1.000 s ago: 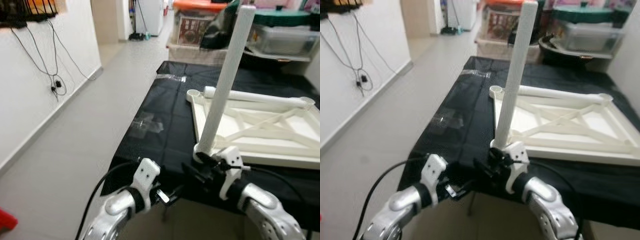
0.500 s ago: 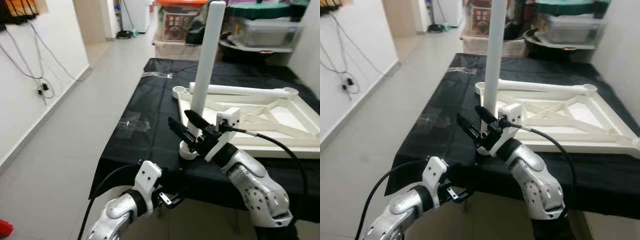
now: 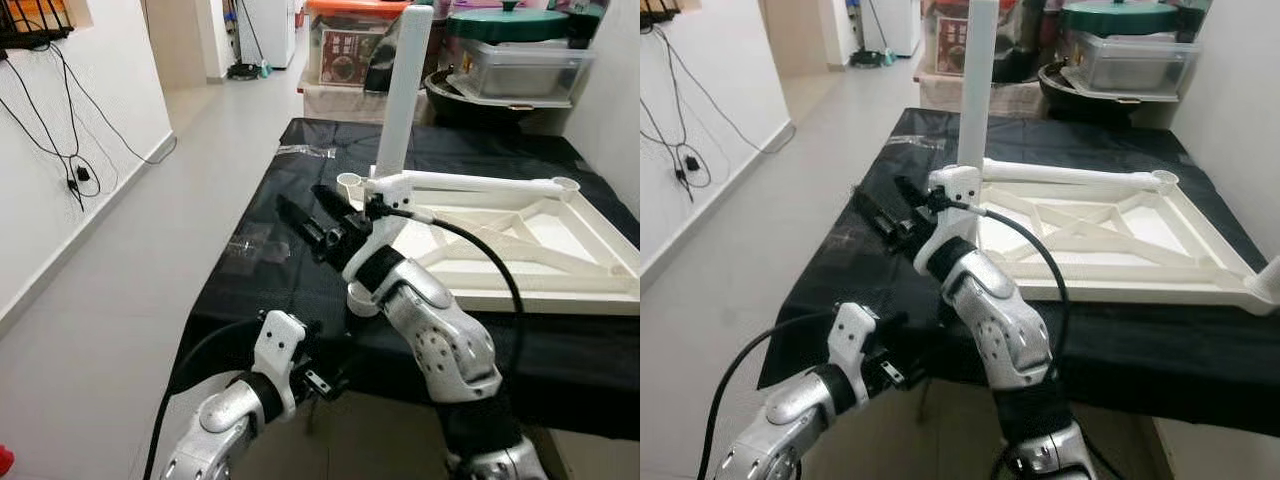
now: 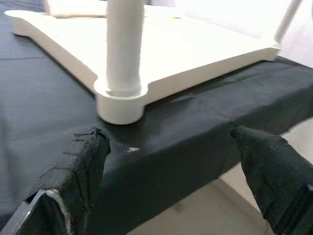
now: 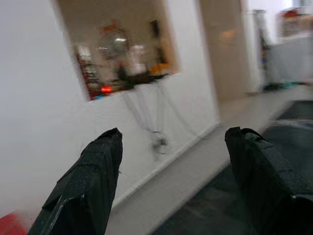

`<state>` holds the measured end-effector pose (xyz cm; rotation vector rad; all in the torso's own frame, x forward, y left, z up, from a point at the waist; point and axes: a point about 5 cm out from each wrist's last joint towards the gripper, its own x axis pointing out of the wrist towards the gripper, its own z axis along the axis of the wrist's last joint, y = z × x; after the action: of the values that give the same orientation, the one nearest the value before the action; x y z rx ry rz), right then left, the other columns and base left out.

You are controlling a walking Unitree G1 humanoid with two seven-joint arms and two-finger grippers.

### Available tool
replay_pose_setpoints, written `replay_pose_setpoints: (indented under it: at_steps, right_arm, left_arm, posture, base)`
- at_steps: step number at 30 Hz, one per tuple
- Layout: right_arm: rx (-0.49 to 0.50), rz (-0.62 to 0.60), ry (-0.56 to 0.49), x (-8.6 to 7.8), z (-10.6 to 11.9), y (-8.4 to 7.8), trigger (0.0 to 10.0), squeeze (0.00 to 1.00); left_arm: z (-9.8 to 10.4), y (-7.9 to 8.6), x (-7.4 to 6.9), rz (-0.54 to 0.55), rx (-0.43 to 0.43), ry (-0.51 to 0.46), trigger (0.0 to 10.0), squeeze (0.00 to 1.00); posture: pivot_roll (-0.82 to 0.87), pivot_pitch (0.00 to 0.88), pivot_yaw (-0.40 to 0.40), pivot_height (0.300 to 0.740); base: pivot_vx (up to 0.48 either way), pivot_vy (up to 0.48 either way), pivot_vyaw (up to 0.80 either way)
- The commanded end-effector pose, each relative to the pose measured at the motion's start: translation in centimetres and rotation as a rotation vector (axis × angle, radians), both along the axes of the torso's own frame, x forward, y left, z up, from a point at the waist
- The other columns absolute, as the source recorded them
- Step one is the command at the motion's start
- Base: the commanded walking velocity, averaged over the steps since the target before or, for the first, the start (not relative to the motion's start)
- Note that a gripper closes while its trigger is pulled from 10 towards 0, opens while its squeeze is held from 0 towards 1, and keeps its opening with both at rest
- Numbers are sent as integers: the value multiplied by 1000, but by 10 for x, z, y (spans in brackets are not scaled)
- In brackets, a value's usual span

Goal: Building children table

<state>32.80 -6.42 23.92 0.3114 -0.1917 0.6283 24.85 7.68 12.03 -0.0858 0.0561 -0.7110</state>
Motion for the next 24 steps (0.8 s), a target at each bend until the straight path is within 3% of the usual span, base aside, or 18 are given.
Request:
replay_pose_setpoints:
  at_steps: [1, 3, 5, 6, 8, 10, 14, 17, 20, 22, 24]
  right_arm:
    - [1, -35, 5, 4, 0, -1, 10000, 0]
    - [-24, -90, 17, 11, -2, -2, 10000, 0]
    - [-78, -311, 79, 33, -9, -13, 10000, 0]
    - [-78, -311, 79, 33, -9, -13, 10000, 0]
    - [-97, -503, 131, 45, -13, -27, 10000, 0]
    - [-100, -565, 143, 47, -14, -33, 10000, 0]
    - [-85, -699, 149, 46, -14, -43, 10000, 0]
    - [-91, -937, 158, 28, -24, -65, 10000, 0]
    - [-90, -999, 169, 22, -30, -72, 10000, 0]
    - [-105, -1091, 204, 6, -45, -89, 10000, 0]
    - [-116, -1129, 215, 1, -51, -95, 10000, 0]
  left_arm:
    - [0, 2, 0, 15, 2, 4, 10000, 0]
    - [0, 5, 2, 38, 6, 2, 10000, 0]
    - [2, 12, -1, 70, 18, -2, 10000, 0]
    - [2, 12, -1, 70, 18, -2, 10000, 0]
    - [4, 15, -6, 75, 24, -1, 10000, 0]
    - [5, 15, -8, 73, 25, 0, 10000, 0]
    - [4, 15, -12, 68, 27, 11, 10000, 0]
    - [2, 13, -13, 55, 27, 26, 10000, 0]
    - [2, 13, -13, 52, 28, 28, 10000, 0]
    - [1, 11, -12, 45, 30, 27, 10000, 0]
    - [1, 10, -12, 42, 33, 27, 10000, 0]
  posture:
    - [205, 0, -62, 740]
    - [209, 0, -63, 740]
    - [227, 0, -70, 740]
    - [227, 0, -70, 740]
    - [229, 0, -73, 740]
    - [230, 0, -71, 740]
    - [229, 0, -72, 740]
    - [223, 0, -69, 740]
    - [221, 0, -68, 740]
    - [218, 0, -68, 740]
    - [213, 0, -64, 740]
  base:
    - [0, 0, 0]
    - [0, 0, 0]
    - [0, 0, 0]
    - [0, 0, 0]
    - [0, 0, 0]
    - [0, 0, 0]
    - [0, 0, 0]
    - [0, 0, 0]
    - [0, 0, 0]
    - [0, 0, 0]
    - [0, 0, 0]
